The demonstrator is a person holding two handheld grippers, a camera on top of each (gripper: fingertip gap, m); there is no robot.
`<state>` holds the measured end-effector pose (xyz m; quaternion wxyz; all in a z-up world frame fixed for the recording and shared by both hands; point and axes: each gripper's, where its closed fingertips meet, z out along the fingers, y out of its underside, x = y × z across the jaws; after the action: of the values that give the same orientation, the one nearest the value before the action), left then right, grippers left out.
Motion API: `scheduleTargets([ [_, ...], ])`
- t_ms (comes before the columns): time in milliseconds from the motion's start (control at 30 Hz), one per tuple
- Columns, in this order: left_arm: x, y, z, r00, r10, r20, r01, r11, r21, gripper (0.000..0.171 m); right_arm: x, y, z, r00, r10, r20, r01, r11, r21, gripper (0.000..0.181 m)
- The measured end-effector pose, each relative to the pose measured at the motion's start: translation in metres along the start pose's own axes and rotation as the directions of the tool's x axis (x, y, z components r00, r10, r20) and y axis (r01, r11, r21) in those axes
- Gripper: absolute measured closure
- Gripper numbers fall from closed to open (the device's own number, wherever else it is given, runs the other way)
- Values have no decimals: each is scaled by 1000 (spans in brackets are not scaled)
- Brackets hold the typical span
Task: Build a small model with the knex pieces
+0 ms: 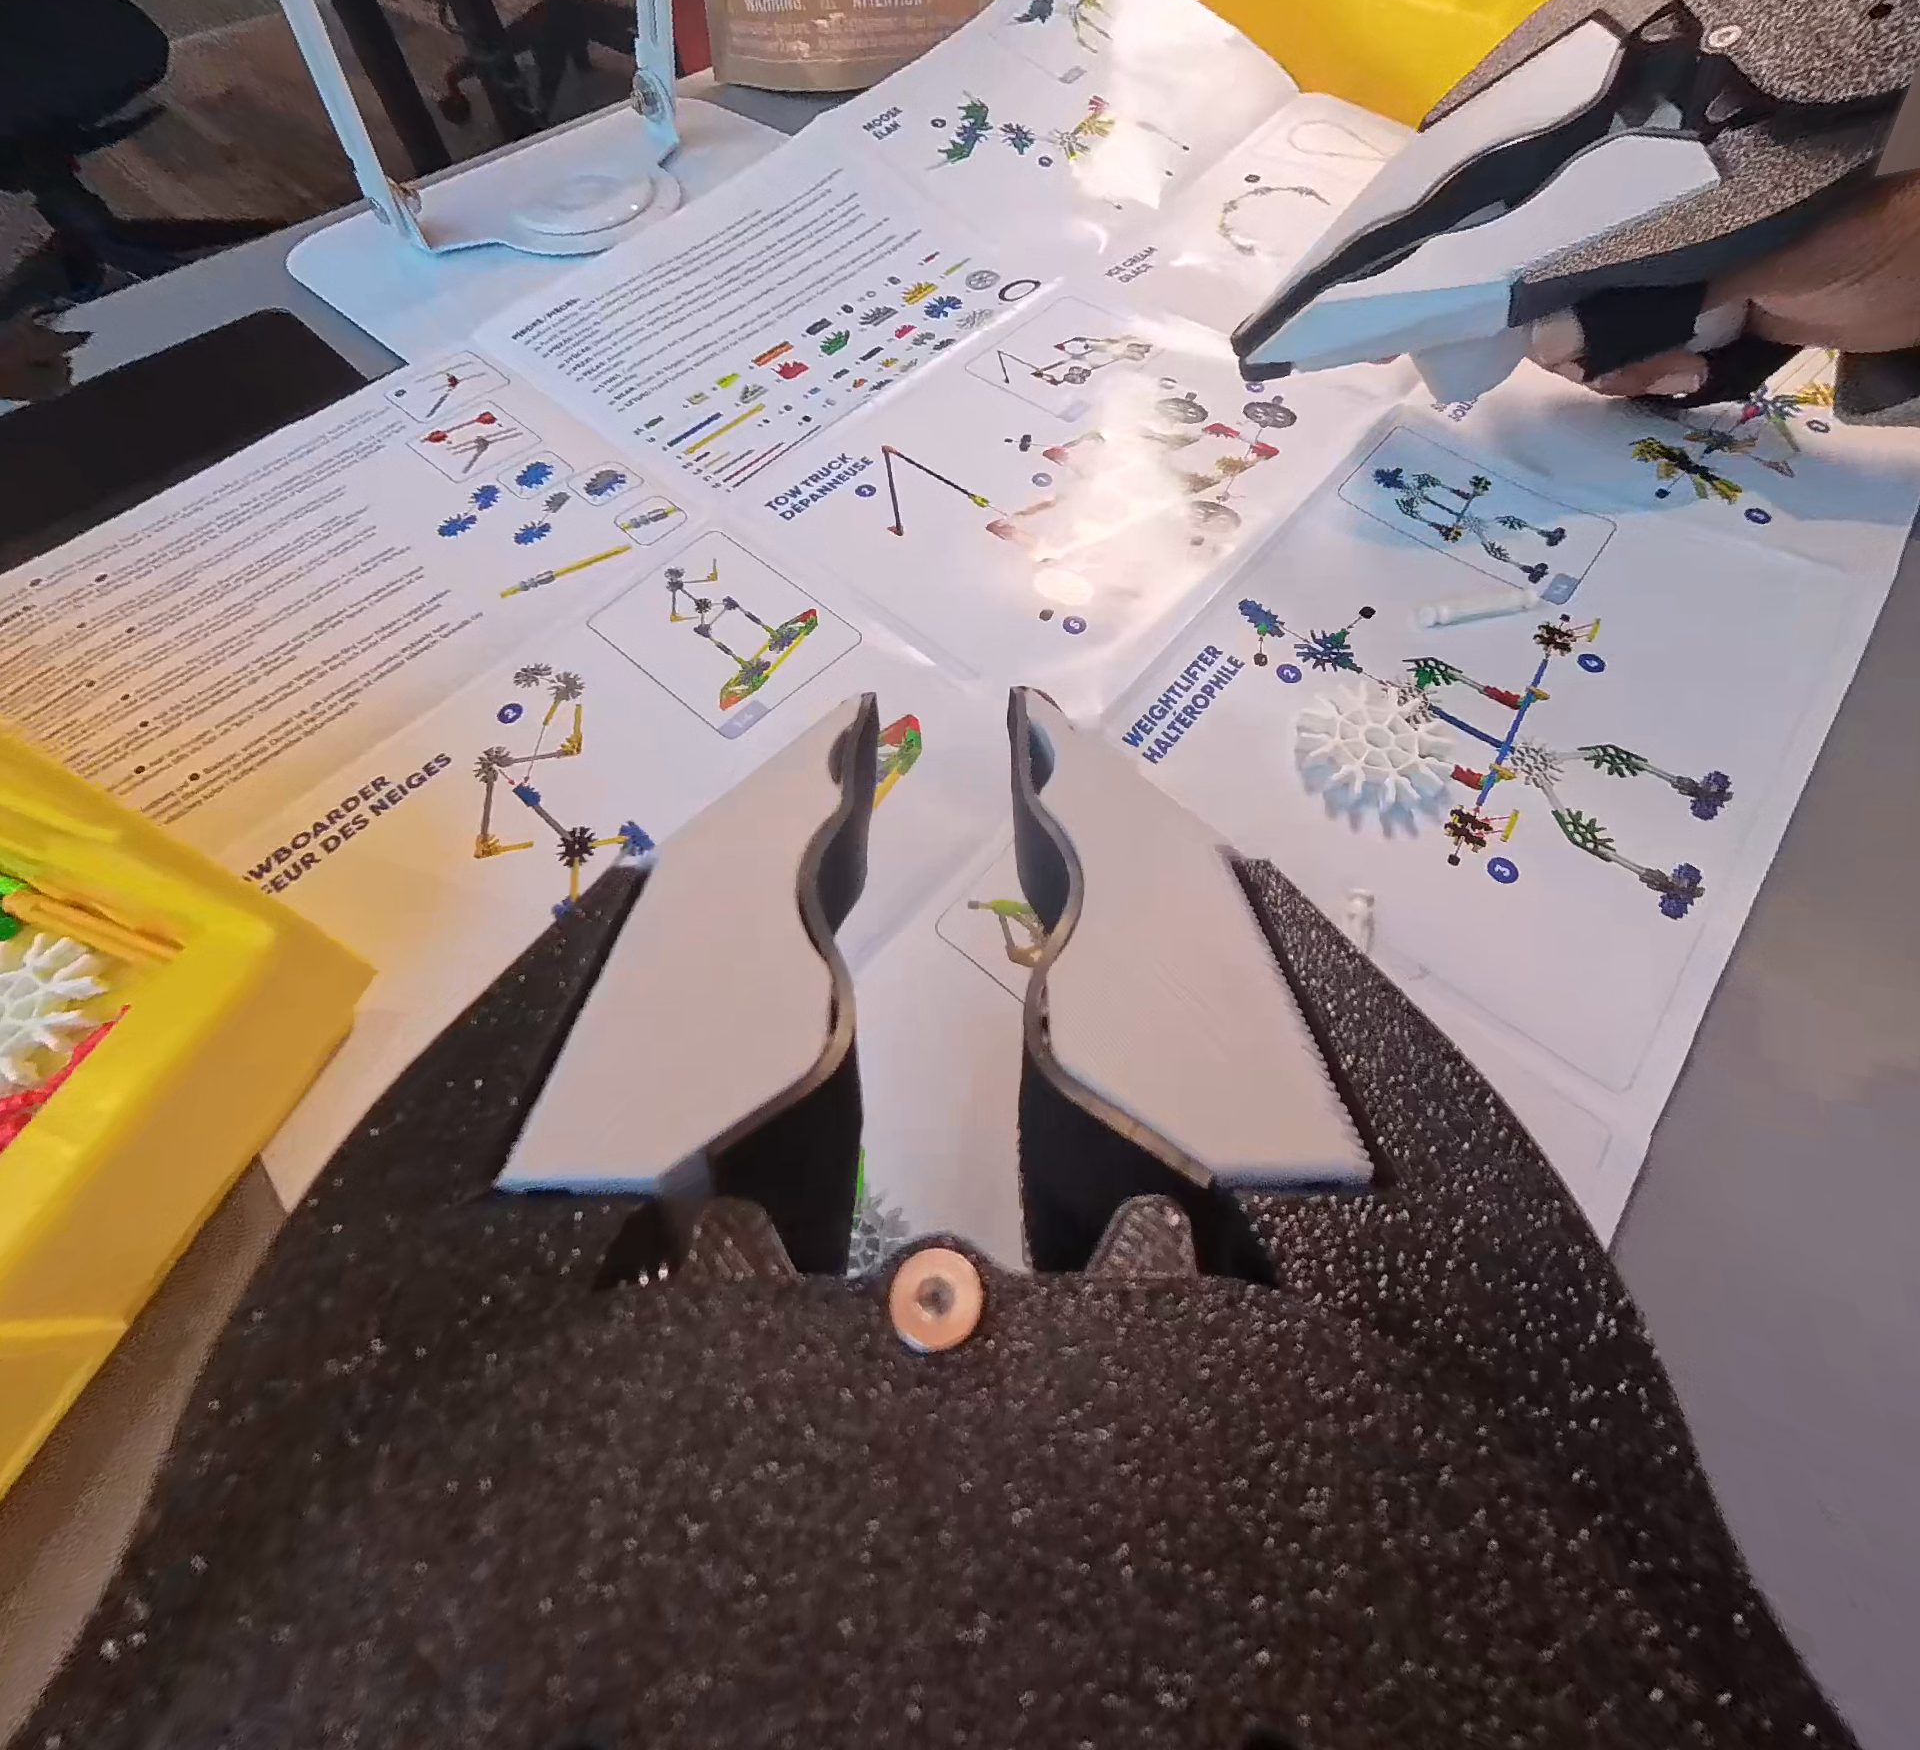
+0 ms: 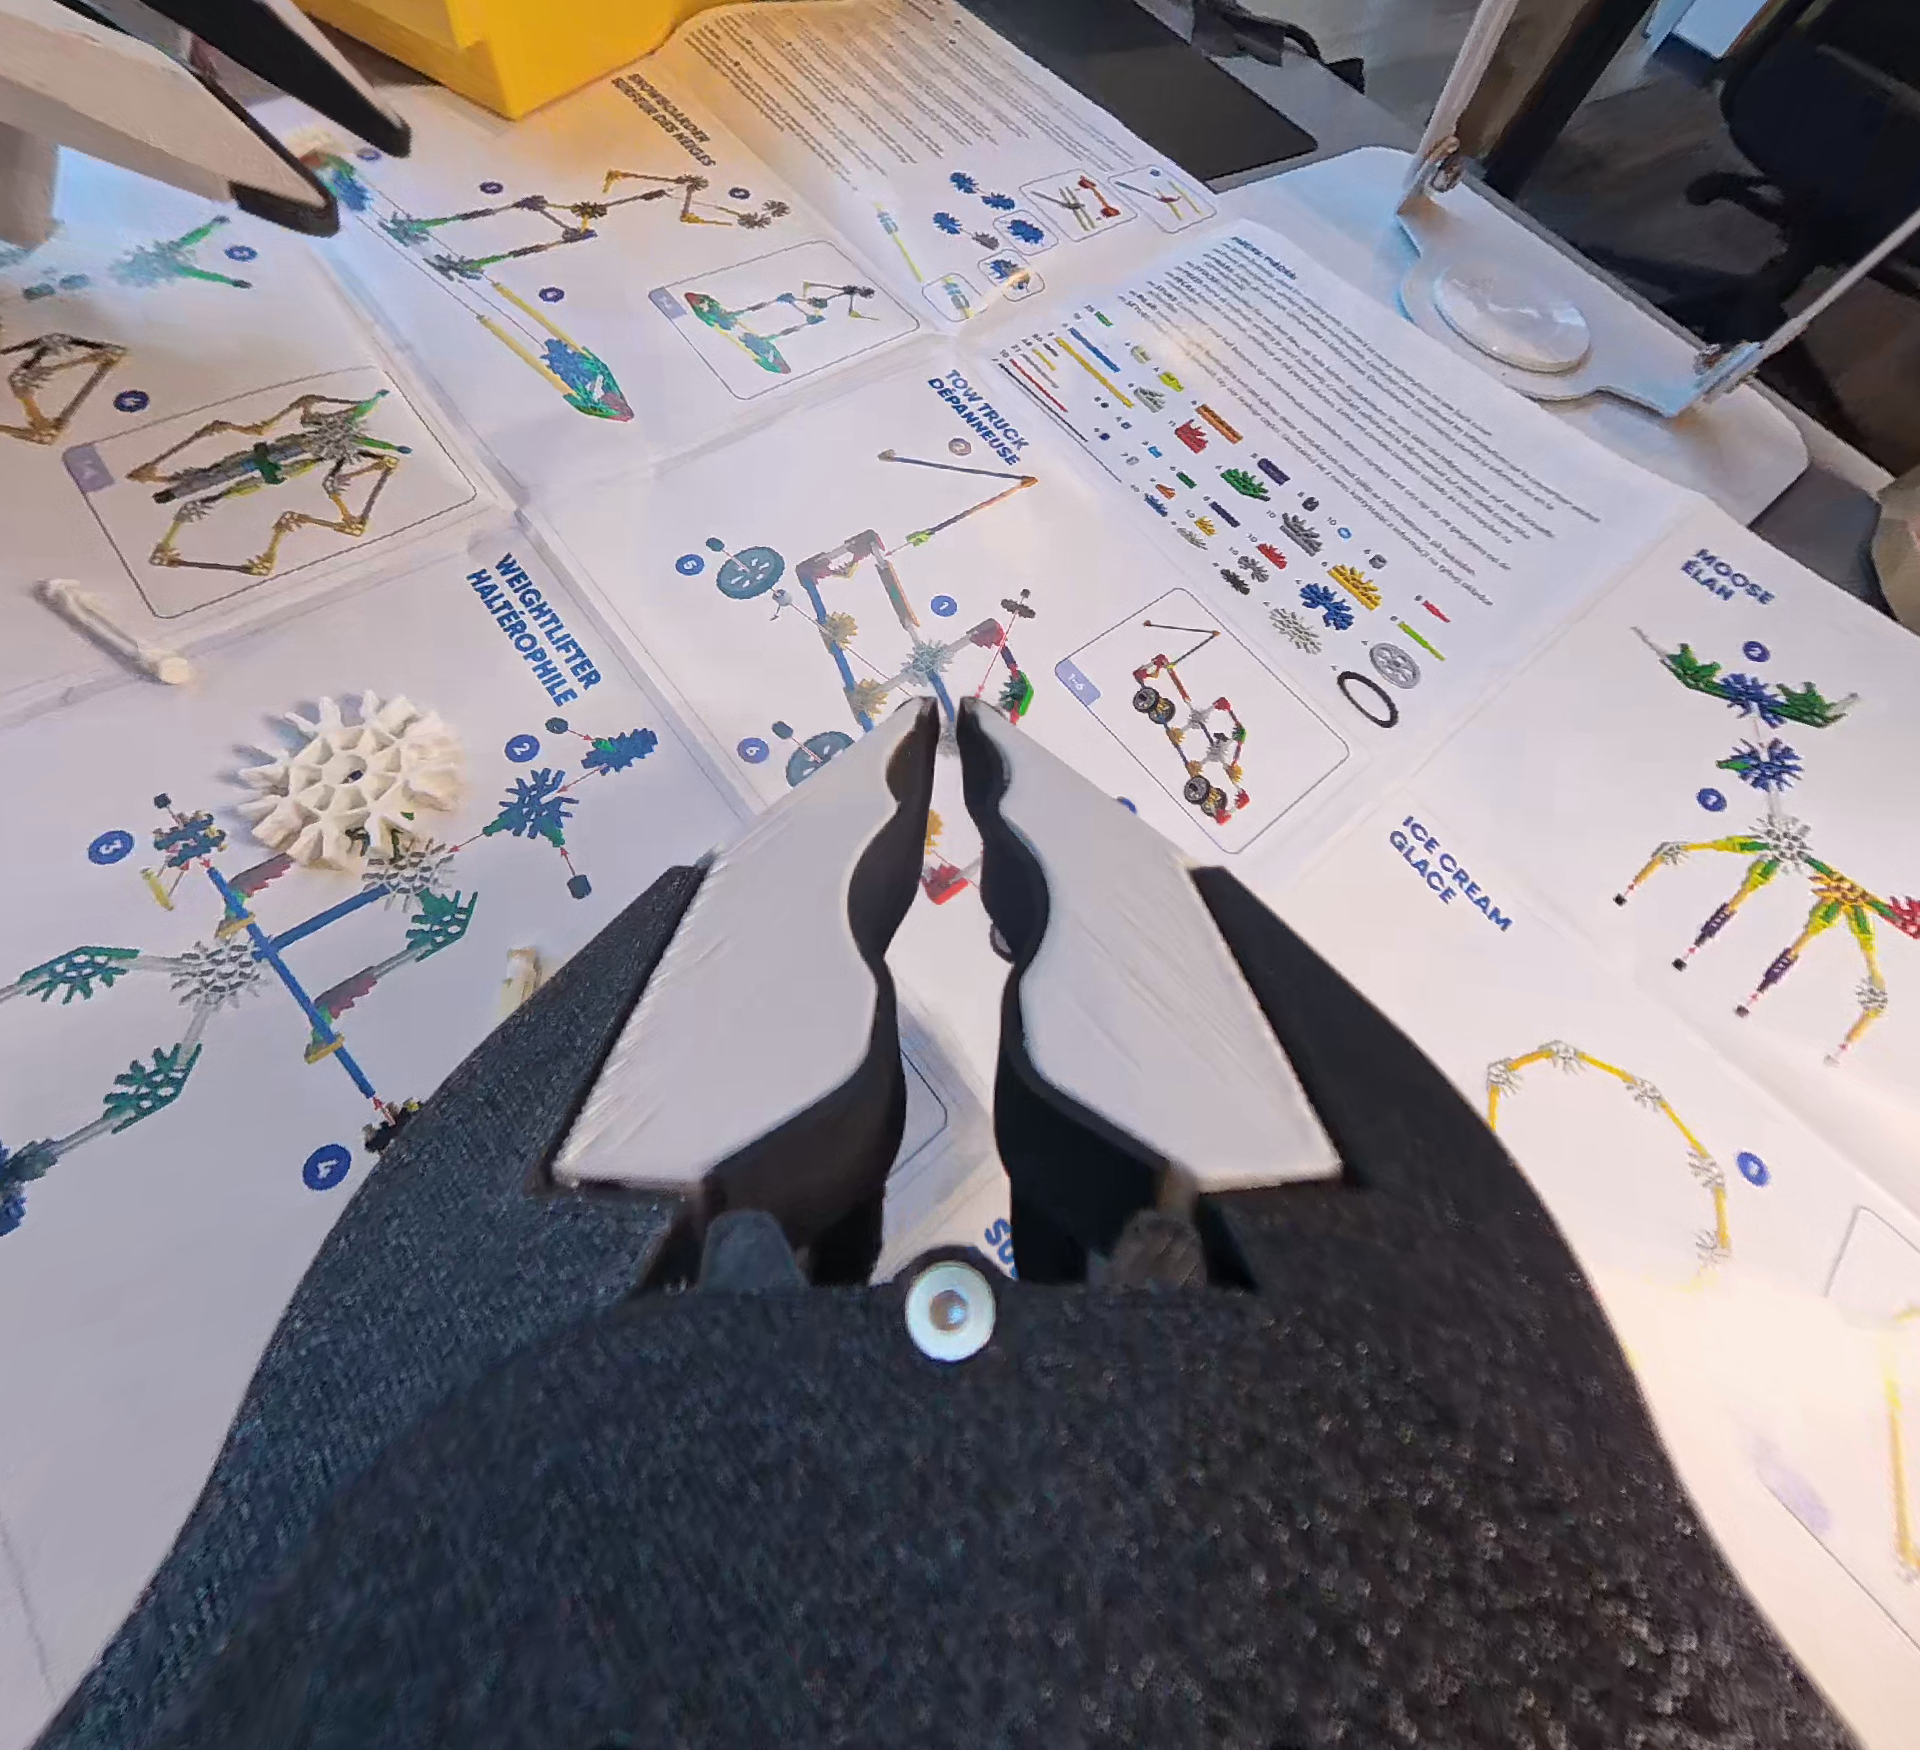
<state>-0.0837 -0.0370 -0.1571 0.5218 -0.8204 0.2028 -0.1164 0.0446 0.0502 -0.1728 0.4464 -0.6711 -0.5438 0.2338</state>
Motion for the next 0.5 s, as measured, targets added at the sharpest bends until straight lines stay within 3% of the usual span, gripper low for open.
scheduleTargets([
  [500,18,7,0,995,-7,-98,3,999,-38,146,0,6,26,998,-44,51,49,993,-109,178],
])
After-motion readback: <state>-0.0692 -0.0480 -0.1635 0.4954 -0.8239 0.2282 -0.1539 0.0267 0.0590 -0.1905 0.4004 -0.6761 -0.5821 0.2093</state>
